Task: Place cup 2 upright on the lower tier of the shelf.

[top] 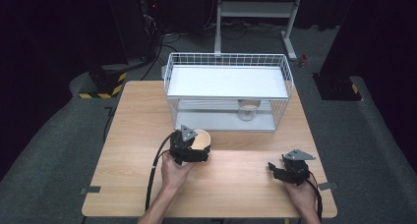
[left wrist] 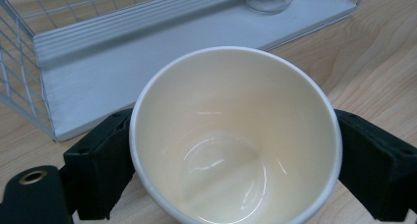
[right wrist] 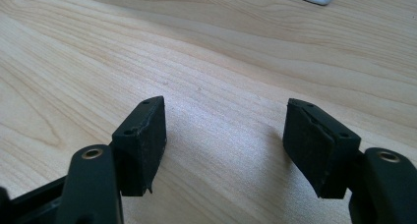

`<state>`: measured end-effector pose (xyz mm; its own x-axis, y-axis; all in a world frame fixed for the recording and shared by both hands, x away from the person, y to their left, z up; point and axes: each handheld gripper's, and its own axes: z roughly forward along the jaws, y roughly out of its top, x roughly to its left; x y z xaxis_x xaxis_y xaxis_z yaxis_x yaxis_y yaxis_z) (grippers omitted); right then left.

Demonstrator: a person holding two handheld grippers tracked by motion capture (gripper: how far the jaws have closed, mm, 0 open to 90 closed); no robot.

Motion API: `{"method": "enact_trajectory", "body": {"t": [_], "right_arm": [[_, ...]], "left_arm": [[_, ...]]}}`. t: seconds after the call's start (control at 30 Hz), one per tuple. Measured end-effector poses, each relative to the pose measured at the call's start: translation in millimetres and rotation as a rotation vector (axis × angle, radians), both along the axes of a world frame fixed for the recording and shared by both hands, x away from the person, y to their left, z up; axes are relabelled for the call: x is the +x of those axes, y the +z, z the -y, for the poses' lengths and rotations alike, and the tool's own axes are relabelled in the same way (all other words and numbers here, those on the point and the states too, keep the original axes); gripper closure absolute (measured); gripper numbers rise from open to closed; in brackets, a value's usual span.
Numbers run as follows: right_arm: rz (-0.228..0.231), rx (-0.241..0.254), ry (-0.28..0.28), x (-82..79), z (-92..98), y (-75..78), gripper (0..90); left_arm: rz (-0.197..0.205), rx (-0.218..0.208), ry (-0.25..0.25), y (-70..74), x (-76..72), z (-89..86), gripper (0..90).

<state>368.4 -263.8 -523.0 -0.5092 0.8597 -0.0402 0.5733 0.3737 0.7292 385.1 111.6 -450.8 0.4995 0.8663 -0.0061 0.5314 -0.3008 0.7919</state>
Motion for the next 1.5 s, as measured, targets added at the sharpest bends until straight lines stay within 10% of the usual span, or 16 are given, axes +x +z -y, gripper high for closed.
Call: {"method": "enact_trajectory", "body": {"t": [1.5], "right_arm": [[-0.001, -0.001, 0.002, 0.2, 0.4, 0.0, 33.0]], "left_arm": [[0.041, -0.018, 0.062, 18.6, 54.7, 6.3, 10.9]]}}
